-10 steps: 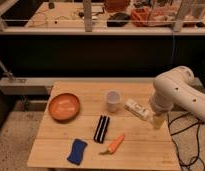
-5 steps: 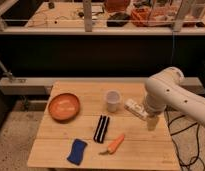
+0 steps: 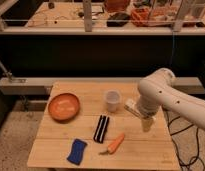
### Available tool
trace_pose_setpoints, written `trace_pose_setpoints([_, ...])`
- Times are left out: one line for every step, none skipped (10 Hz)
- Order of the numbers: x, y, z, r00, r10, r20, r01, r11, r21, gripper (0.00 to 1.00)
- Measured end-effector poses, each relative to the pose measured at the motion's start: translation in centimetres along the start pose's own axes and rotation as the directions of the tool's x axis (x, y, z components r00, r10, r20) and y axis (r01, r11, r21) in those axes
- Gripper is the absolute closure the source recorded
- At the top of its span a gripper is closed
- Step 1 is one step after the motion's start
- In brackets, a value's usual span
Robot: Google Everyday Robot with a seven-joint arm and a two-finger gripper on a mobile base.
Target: Push the eraser across the table
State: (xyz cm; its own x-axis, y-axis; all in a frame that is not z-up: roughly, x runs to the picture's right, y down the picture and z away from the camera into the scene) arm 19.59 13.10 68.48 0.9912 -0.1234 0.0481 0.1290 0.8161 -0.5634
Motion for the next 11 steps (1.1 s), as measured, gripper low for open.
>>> trace_pose_setpoints([-0.4, 0.1, 0.2, 1.0, -0.008, 0.001, 0.008, 1.0, -0.005, 0.2])
trace_pose_setpoints([-0.7, 0.1, 0.3, 1.0, -0.015, 0.002, 0.015, 1.0, -0.008, 0.2])
trace_pose_setpoints([-1.0, 0.1, 0.4, 1.0, -0.022, 0.002, 0.022, 1.0, -0.011, 0.2])
trace_pose_setpoints([-1.4, 0.1, 0.6, 0.999, -0.032, 0.002, 0.032, 0.999, -0.017, 0.2])
trace_pose_setpoints([-1.8, 0.0, 0.7, 0.999, -0.04, 0.003, 0.04, 0.999, -0.02, 0.2])
trace_pose_setpoints([-2.1, 0.0, 0.9, 0.999, -0.048, 0.005, 0.048, 0.999, -0.022, 0.2])
trace_pose_setpoints([-2.3, 0.1, 1.0, 0.999, -0.052, 0.005, 0.052, 0.998, -0.027, 0.2])
trace_pose_setpoints([-2.6, 0.1, 1.3, 0.998, -0.06, 0.008, 0.06, 0.998, -0.031, 0.2])
trace_pose_setpoints([-2.9, 0.1, 1.4, 0.998, -0.067, 0.009, 0.067, 0.997, -0.035, 0.2])
trace_pose_setpoints([-3.2, 0.1, 1.5, 0.997, -0.074, 0.011, 0.074, 0.996, -0.039, 0.2])
trace_pose_setpoints([-3.6, 0.0, 1.7, 0.996, -0.083, 0.013, 0.083, 0.996, -0.043, 0.2])
